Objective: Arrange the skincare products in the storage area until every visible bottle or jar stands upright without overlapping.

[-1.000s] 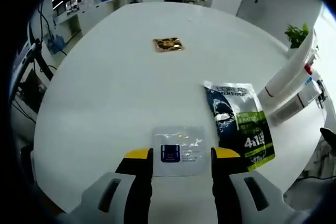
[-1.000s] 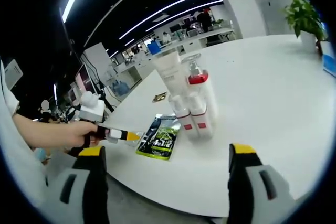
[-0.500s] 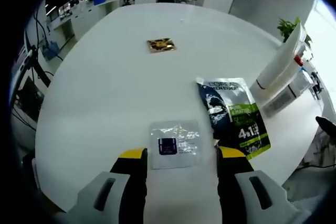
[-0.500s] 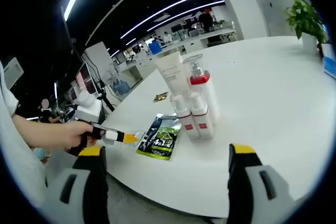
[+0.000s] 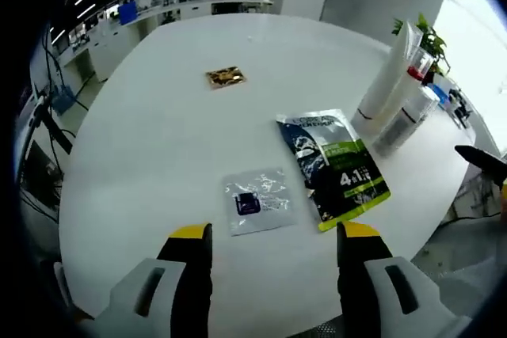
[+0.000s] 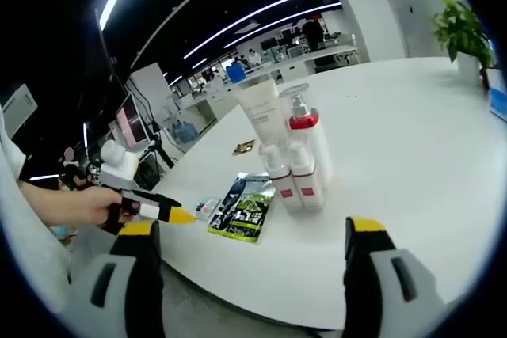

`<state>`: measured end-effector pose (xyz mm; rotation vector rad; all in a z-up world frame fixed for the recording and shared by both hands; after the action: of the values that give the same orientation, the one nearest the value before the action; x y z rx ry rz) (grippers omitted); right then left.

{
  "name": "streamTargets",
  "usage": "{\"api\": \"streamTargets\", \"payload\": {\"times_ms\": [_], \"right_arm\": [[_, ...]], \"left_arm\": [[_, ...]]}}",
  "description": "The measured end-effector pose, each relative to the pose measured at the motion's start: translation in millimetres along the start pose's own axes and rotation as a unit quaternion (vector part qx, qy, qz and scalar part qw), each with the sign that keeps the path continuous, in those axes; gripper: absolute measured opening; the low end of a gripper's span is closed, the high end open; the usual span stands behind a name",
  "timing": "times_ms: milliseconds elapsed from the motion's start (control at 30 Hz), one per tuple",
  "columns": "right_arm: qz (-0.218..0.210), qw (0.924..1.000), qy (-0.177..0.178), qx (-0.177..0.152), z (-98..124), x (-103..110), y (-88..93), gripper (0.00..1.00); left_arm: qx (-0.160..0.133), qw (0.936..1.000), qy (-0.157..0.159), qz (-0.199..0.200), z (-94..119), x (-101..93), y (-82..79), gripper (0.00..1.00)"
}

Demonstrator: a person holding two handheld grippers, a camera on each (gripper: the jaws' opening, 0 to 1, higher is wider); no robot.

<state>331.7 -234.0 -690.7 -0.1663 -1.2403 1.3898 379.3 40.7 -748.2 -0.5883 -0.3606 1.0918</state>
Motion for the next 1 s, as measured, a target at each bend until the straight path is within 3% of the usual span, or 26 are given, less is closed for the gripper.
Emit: {"api": "streamTargets", "payload": {"times_ms": [600,1000], "right_arm": [[0.002,1.0,0.0,-0.002,2.0,0.6,-0.2,0.97],[0.006,1.0,0.002,-0.003,3.8,0.9,2.3,0.97]], "left_arm": [[-0.04,0.999,0.0,0.021,37.2,16.0,21.6,0.71],[-0.082,0.996,0.035,0.007,53.2,21.9,25.2,0.8]]}}
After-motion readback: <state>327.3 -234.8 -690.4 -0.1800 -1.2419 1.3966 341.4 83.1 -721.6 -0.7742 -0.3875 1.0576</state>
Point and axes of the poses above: the point that each gripper's makers call its tool centre point, and the gripper's own axes: z roughly backward along the fingers, x roughly to its left, y roughly out of its underside, the point moved 6 cm from there along z, roughly backward along the fingers, and after that the axes turned 13 degrees about -z, right-handed, at the moved point
